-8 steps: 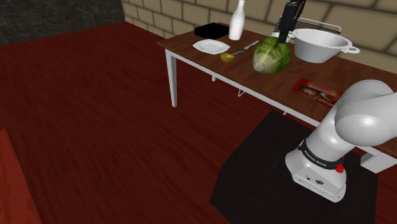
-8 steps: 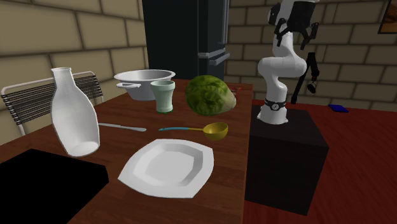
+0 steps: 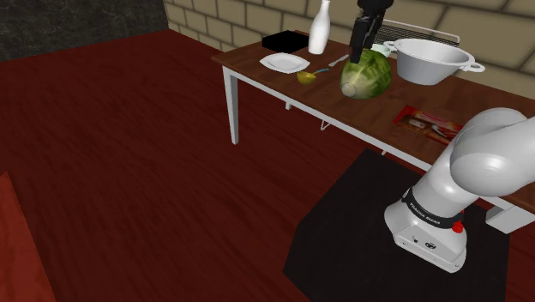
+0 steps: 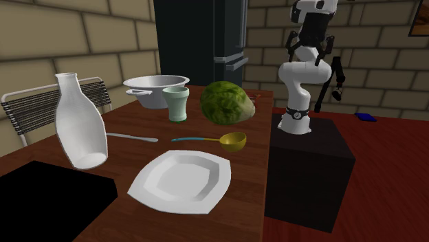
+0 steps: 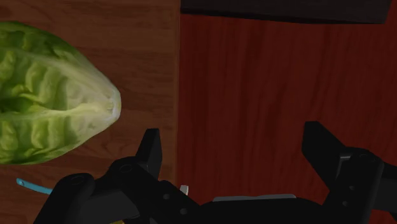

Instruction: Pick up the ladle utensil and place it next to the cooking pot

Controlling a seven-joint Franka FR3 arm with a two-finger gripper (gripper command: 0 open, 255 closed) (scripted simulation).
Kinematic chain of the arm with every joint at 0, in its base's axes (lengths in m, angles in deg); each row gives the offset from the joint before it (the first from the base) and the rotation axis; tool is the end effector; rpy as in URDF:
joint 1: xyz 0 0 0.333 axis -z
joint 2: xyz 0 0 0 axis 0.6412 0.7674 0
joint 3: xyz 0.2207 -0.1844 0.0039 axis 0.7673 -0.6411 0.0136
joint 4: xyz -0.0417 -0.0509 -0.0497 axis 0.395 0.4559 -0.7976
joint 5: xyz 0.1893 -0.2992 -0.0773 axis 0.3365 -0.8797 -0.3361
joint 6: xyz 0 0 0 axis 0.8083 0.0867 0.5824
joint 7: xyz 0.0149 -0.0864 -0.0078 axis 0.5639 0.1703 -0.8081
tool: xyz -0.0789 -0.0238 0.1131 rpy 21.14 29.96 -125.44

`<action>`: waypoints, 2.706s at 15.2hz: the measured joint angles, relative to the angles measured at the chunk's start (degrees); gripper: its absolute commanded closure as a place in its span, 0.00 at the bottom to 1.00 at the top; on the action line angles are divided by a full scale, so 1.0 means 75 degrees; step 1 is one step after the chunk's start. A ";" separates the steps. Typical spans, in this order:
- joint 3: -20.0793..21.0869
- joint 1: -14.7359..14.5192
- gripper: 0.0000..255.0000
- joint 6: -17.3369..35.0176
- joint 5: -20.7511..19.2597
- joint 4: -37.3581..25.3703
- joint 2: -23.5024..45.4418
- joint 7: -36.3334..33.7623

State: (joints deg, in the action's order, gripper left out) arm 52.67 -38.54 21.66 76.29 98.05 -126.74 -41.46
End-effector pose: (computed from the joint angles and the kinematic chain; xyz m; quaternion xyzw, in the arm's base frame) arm 0.3317 -0.0272 0.5164 0.9959 0.0602 -0.0242 0.0635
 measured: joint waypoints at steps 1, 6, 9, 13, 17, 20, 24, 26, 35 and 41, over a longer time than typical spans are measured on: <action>-0.0039 0.0020 0.00 0.0210 -0.0015 -0.0021 0.0208 -0.0003; -0.0360 0.0177 0.00 0.1265 -0.0141 -0.0188 0.1309 0.0149; -0.0532 0.0251 0.00 0.1793 -0.0159 -0.0567 0.2144 0.0247; -0.0773 0.0359 0.00 0.2481 -0.0130 -0.1043 0.3213 0.0420; -0.0953 0.0452 0.00 0.2989 0.0000 -0.1734 0.4327 0.0601; -0.1072 0.0548 0.00 0.3306 0.0141 -0.2279 0.5129 0.0772; -0.1179 0.0713 0.00 0.3615 0.0402 -0.3235 0.6315 0.1022; -0.1188 0.0772 0.00 0.3662 0.0513 -0.3696 0.6808 0.1080; -0.1201 0.0864 0.00 0.4278 0.0602 -0.3612 0.7327 0.1161; -0.1202 0.0866 1.00 0.4304 0.0603 -0.3597 0.7333 0.1163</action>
State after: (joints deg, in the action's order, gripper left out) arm 43.66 -32.04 53.94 80.81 71.07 -71.74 -32.74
